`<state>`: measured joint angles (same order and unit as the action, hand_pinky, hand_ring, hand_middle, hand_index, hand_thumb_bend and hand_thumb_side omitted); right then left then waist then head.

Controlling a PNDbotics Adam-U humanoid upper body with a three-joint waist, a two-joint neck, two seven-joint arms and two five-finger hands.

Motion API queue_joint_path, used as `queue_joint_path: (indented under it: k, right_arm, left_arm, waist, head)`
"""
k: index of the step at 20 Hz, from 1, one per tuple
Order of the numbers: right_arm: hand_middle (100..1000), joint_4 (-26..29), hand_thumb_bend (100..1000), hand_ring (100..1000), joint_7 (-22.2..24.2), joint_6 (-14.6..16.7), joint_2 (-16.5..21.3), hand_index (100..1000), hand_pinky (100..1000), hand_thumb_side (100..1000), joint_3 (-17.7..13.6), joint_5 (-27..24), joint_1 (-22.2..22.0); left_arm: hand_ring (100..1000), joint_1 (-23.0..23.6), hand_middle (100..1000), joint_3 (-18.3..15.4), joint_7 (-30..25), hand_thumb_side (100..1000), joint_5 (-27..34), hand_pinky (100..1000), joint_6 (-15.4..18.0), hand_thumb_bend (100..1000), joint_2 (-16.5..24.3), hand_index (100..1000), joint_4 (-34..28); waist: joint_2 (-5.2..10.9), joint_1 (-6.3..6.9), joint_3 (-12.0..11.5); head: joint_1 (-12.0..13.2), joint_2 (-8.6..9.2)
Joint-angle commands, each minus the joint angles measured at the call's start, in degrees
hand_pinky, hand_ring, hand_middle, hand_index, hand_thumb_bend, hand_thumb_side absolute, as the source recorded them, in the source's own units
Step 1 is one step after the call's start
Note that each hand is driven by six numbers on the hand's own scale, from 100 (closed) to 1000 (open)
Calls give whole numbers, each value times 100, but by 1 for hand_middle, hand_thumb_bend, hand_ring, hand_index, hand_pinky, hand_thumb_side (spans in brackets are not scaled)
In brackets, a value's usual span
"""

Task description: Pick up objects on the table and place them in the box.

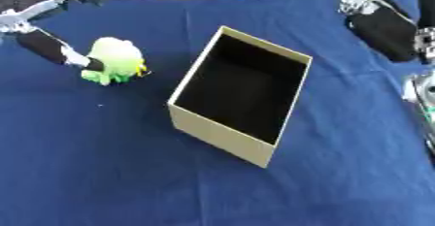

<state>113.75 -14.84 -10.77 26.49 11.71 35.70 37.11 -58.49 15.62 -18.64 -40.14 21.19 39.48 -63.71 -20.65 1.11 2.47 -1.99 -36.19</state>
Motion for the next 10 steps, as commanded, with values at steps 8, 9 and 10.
queue_joint_path:
  k: [8,9,10]
  right_arm:
    - [754,85,100,746,25,2,80,888,888,546,-5,-46,81]
    - [754,85,100,746,24,3,78,888,888,546,-5,-46,79]
    - [754,85,100,746,22,5,76,888,888,546,-5,-45,78]
  left_arm:
    - [835,-87,770,-46,-489,418,91,667,26,909,140,846,-140]
    - [836,-90,770,-43,-536,419,136,667,27,912,142,846,-140]
    - [834,-94,768,-50,-575,404,176,663,22,888,140,846,-135]
  waist:
    - [124,-13,1]
    - [124,-11,1]
    - [125,-8,-1]
  head:
    - [22,-11]
    - [25,-18]
    - [28,-23]
